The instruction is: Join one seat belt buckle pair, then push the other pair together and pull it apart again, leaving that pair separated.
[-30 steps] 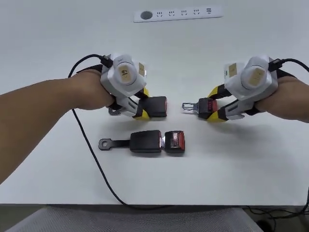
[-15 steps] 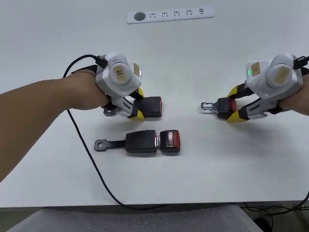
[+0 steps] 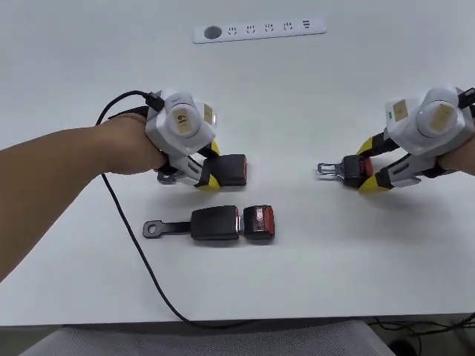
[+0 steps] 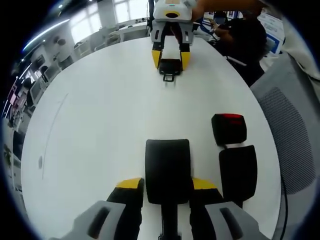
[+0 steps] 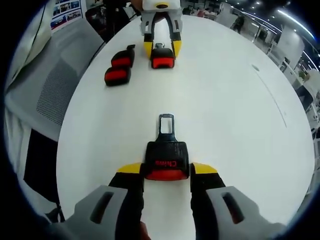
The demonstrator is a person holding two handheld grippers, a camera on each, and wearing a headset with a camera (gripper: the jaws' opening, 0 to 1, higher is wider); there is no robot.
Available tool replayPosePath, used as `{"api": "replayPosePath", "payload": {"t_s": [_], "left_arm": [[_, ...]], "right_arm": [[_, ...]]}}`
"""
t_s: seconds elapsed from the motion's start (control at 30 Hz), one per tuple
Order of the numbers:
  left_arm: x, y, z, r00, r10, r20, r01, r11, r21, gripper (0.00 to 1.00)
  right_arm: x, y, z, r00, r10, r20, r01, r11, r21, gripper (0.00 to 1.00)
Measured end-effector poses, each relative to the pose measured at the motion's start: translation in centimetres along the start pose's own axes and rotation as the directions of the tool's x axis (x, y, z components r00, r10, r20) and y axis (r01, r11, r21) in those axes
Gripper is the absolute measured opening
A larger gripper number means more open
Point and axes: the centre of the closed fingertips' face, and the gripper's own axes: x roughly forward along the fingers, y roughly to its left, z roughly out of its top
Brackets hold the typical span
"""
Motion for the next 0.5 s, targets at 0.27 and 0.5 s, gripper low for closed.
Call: {"api": "replayPosePath", "payload": {"t_s": [0.27,0.5], "left_arm": [[-0.1,0.0,0.2,1.0,0.005,0.0,-0.005,1.0,-0.011,0.44],[-1.6,-0.2,0.4,0.9986,0.046,0.027,-0.045,0.999,-0.027,0.53]], "right_arm": [[-0.1,-0.3,0.0,0.9996,-0.017,-0.025,0.017,1.0,-0.008,0.39],[-0.9,-1.0,0.1,0.9956,-0.093,-0.014,0.094,0.995,0.031,0.45]]}}
